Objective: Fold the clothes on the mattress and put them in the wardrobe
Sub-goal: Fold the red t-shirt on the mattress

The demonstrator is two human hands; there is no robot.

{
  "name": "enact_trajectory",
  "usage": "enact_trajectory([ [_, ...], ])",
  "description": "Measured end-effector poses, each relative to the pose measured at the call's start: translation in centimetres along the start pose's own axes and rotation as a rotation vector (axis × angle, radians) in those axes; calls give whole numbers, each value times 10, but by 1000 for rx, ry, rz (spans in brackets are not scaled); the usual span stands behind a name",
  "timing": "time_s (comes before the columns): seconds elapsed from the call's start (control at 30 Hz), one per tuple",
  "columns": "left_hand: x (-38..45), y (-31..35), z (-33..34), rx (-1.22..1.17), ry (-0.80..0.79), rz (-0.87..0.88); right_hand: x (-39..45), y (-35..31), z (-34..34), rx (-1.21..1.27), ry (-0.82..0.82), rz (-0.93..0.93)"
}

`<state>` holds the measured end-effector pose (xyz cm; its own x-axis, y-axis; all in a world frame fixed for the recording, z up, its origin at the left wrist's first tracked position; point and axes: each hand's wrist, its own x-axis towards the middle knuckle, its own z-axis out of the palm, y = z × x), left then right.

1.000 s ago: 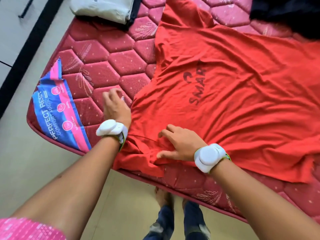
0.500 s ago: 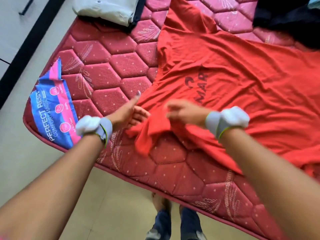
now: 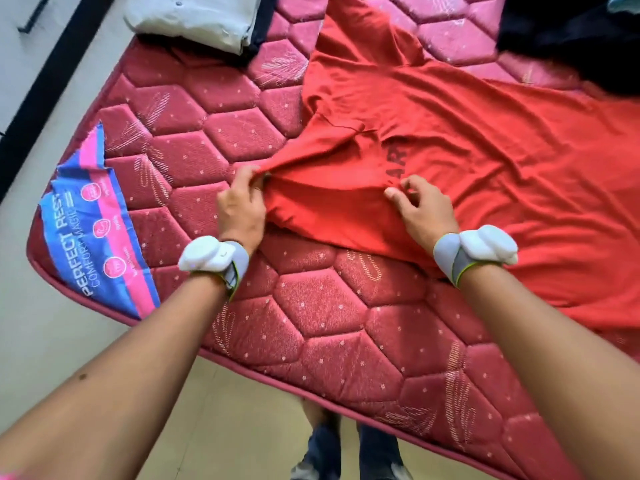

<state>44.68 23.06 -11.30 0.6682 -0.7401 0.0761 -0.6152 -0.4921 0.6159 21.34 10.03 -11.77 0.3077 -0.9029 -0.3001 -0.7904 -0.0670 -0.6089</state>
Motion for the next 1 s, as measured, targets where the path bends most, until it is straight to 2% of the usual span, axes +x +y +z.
enact_trajectory([
  [0.07,7,-5,-7,174,25,-25,4,1,-3,-51,49,38],
  [0.13,15,-11,-9,402,-85,-50,6,11,-4,-217,-16,59],
  [0.23,19,-12,-7,527,-181,-83,-3,19,-9,-339,-27,67],
  [0.3,17,-11,-5,545,-138,-95,-11,20,-12,-334,-15,52],
  [0.37,11,-5,-1,544,-34,53,-18,21,-14,-307,-14,-11],
  [0.43,2,13,11,475,2,330,-25,24,-16,-297,-25,-132],
  [0.53,-17,60,45,236,-218,751,-35,37,-22,-357,-36,-228],
  [0.63,-36,93,80,289,-406,948,-50,57,-34,-529,25,-208],
  [0.77,-41,110,107,425,-491,904,-84,104,-63,-730,89,-126],
  [0.87,-31,112,108,459,-501,848,-110,138,-87,-831,79,-1],
  [0.93,-27,114,107,496,-541,811,-121,159,-106,-777,139,127],
  [1.0,-33,123,109,528,-598,808,-127,179,-127,-570,219,221],
])
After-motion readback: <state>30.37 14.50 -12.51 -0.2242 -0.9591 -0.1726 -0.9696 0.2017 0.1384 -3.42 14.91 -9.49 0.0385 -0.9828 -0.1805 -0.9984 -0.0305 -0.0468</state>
